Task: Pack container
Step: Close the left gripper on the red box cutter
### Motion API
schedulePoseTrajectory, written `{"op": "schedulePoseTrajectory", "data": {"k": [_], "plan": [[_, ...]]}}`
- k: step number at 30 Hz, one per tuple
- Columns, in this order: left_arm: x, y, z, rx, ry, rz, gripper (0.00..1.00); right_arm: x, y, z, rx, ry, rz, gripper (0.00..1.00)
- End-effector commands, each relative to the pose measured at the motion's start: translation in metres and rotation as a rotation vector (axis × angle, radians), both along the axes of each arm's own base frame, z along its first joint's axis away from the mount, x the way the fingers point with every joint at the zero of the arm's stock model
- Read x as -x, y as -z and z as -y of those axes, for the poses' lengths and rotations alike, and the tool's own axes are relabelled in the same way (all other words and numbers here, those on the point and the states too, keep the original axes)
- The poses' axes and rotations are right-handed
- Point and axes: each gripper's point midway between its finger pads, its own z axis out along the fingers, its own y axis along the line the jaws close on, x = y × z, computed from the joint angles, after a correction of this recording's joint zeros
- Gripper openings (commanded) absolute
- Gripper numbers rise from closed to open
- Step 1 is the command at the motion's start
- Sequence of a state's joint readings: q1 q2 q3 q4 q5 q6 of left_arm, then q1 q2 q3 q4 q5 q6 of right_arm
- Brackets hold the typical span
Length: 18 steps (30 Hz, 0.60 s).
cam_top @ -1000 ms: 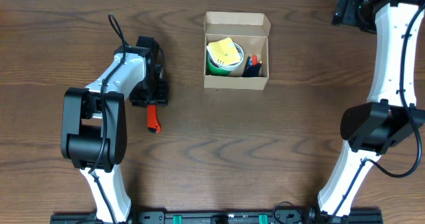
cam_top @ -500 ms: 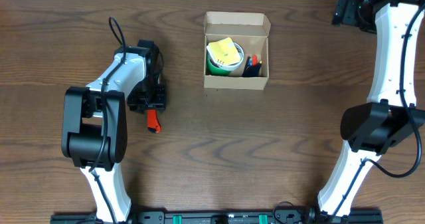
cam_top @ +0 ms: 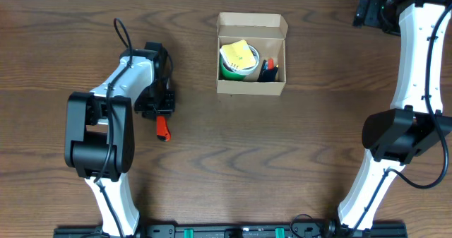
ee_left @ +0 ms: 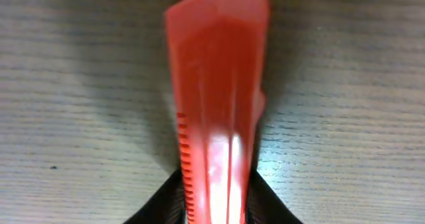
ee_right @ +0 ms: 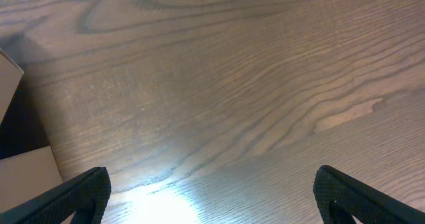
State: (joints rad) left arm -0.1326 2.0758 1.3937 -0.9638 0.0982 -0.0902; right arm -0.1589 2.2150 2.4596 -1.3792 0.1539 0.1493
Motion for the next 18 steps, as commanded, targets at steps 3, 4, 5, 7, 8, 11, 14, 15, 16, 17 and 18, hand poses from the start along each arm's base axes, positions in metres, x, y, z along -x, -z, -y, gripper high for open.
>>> {"op": "schedulePoseTrajectory", "data": {"k": [3, 4, 5, 7, 8, 11, 14, 15, 16, 17, 18], "plan": [[0.012, 0.025, -0.01, -0.036, -0.009, -0.062, 0.12, 0.004, -0.009, 0.004, 0.004, 0.012, 0.017, 0.99], [0.011, 0.025, -0.01, -0.036, -0.008, -0.06, 0.09, 0.004, -0.009, 0.004, 0.004, 0.012, 0.017, 0.99], [0.011, 0.026, -0.01, -0.035, -0.008, -0.058, 0.06, 0.004, -0.009, 0.004, 0.004, 0.012, 0.017, 0.99], [0.01, 0.026, -0.01, -0.035, -0.008, -0.056, 0.06, 0.004, -0.009, 0.004, 0.004, 0.012, 0.017, 0.99], [0.01, 0.025, -0.01, -0.035, -0.008, -0.056, 0.06, 0.004, -0.009, 0.004, 0.004, 0.012, 0.017, 0.99], [0.009, 0.025, -0.009, -0.034, -0.008, -0.053, 0.06, 0.004, -0.009, 0.004, 0.004, 0.012, 0.017, 0.99], [0.006, 0.02, -0.008, -0.032, -0.008, -0.043, 0.06, 0.004, -0.009, 0.004, 0.004, 0.012, 0.017, 0.99], [0.003, 0.016, -0.008, -0.029, -0.008, -0.039, 0.06, 0.004, -0.009, 0.004, 0.004, 0.012, 0.017, 0.99], [0.0, 0.012, -0.007, -0.024, -0.01, -0.033, 0.06, 0.004, -0.009, 0.004, 0.004, 0.012, 0.017, 0.99], [-0.005, 0.005, -0.006, -0.022, -0.009, -0.023, 0.06, 0.004, -0.009, 0.004, 0.004, 0.012, 0.017, 0.99], [-0.009, -0.001, -0.005, -0.022, -0.009, -0.014, 0.06, 0.004, -0.009, 0.004, 0.004, 0.012, 0.017, 0.99]]}}
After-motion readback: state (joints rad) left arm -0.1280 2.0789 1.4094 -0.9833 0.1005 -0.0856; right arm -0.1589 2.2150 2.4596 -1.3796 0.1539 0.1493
